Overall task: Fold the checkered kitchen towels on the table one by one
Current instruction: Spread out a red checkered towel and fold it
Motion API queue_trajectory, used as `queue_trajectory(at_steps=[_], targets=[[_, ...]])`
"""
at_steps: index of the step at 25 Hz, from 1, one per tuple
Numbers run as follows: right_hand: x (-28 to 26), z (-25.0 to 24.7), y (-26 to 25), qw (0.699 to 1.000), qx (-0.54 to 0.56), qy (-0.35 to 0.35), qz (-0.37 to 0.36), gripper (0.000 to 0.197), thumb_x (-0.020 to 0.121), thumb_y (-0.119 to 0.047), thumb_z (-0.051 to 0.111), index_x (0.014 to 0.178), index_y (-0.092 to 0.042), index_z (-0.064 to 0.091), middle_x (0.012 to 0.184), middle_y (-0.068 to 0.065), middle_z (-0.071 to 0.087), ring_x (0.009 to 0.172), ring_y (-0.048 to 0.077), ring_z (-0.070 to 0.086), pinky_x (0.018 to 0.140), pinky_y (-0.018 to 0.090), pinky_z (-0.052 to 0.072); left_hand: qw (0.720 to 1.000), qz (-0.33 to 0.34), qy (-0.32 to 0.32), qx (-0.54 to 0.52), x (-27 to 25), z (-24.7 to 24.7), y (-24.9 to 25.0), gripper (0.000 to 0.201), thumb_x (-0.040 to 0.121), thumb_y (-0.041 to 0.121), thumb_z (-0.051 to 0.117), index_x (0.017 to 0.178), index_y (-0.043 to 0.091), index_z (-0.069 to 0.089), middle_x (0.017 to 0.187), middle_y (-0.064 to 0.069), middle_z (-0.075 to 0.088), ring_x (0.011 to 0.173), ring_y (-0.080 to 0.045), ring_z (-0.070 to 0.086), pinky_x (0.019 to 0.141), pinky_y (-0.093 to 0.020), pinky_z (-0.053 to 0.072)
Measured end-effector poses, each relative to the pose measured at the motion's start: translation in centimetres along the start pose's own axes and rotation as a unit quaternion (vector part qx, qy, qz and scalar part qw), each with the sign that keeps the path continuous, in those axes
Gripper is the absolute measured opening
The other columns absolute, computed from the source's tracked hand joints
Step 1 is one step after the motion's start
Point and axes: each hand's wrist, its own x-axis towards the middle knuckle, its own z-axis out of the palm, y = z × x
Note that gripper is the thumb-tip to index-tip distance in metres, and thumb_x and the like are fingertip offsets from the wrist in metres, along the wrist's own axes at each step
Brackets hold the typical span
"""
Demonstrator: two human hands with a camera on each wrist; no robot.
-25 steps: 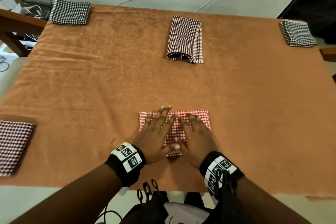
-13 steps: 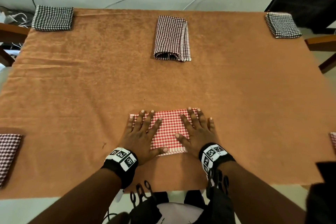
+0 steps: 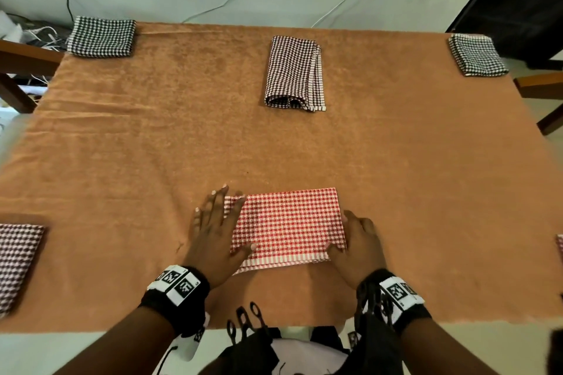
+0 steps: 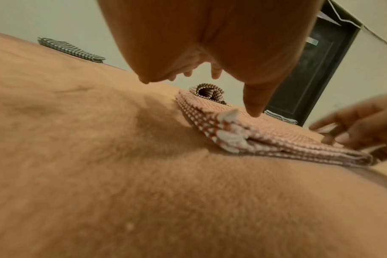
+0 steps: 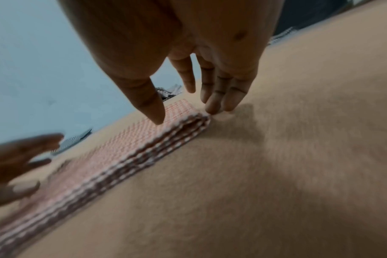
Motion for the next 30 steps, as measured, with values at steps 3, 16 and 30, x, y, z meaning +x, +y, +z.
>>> queue_trajectory(at_steps=[3,16,30], targets=[[-0.5,0.4,0.2,0.980,0.159,0.006,0.118,0.056,0.073,-0.019,0.079,0.126,-0.019,0.059,0.101,-0.006,0.065,0.096,0.014,0.063,0.091,0.033,0.051,0.997,-0.017,0.057,-0.048,-0.5,-0.5,-0.4,0.076,0.084,0.056,0.057,0.150,0.030,0.030,0.165,-0.005,0.015,0.151,-0.027,0.015,0.120,-0.054,0.016],[-2.8,0.6,-7.7,0.980,0.065,0.020,-0.186,0.015,0.068,-0.018,0.063,0.080,-0.026,0.058,0.073,-0.022,0.049,0.063,-0.005,0.047,0.058,0.006,0.032,0.959,-0.064,-0.041,-0.275,8.6,-4.0,12.0,0.042,0.077,0.040,0.078,0.112,0.020,0.069,0.099,0.005,0.072,0.087,-0.011,0.066,0.082,-0.025,0.053],[-1.3,6.2,-10.1,0.910,-0.260,-0.154,-0.285,0.067,0.094,-0.059,0.030,0.152,-0.038,0.005,0.164,0.002,-0.006,0.150,0.025,-0.011,0.117,0.059,-0.001,0.907,-0.198,0.023,-0.370,4.5,-3.8,-0.7,0.070,0.078,0.023,0.083,0.138,0.031,0.048,0.116,-0.003,0.070,0.100,-0.014,0.068,0.081,-0.028,0.057]])
